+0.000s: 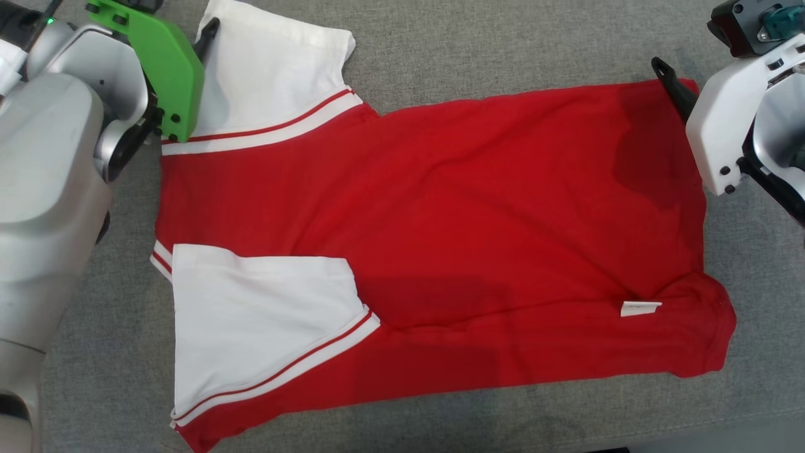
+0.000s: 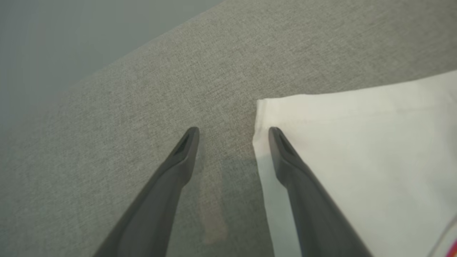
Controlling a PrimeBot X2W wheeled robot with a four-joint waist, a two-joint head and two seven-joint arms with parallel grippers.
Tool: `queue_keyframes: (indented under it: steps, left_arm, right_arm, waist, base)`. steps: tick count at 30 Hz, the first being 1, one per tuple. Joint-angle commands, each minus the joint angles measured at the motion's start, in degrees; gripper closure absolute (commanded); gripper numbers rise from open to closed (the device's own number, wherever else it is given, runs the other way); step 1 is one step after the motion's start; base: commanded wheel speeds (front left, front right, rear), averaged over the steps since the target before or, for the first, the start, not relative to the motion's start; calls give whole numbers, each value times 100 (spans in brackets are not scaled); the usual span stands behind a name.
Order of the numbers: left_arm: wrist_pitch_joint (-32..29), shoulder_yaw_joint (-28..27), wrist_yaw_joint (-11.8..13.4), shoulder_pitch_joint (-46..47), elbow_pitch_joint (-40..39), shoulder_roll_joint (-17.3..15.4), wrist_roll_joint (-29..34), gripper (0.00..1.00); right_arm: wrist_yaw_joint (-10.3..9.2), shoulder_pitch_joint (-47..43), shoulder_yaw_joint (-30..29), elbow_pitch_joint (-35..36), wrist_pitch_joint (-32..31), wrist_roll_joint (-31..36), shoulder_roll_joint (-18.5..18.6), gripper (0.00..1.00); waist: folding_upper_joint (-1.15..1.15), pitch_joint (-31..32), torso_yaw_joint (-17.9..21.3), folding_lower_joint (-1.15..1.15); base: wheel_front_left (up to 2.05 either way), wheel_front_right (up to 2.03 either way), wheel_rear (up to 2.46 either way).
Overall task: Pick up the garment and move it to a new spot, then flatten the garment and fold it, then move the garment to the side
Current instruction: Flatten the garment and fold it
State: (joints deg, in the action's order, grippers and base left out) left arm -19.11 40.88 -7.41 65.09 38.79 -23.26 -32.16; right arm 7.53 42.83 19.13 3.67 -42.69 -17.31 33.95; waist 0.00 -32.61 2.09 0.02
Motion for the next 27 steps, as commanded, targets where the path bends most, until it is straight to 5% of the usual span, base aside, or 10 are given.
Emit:
queue_keyframes:
  steps: [1,14,15,17,27]
  left_arm:
    - [32,31,-6,213,77,-116,-40,0]
    - [-357,542,-10,263,179,-26,-757,0]
    - [-358,565,-10,282,193,-47,-777,54]
    - [-326,570,-10,328,258,-91,-788,95]
    - [-277,452,4,497,267,-156,-1220,100]
  right_arm:
    - [-9,77,14,-16,54,18,20,0]
    - [-9,116,163,-137,138,-50,-9,0]
    - [-9,124,170,-138,139,-51,-10,0]
    - [-9,157,189,-128,124,-55,-7,0]
    - [-9,286,-156,-266,-318,-170,-142,0]
  waist:
    - [0,-234,121,-2]
    - [0,-173,145,-2]
    - [0,-174,158,-2]
    - [0,-196,187,-2]
    - [0,-393,166,-2]
  base:
    - [0,0,0]
    - [0,0,0]
    - [0,0,0]
    - [0,0,0]
    - [0,0,0]
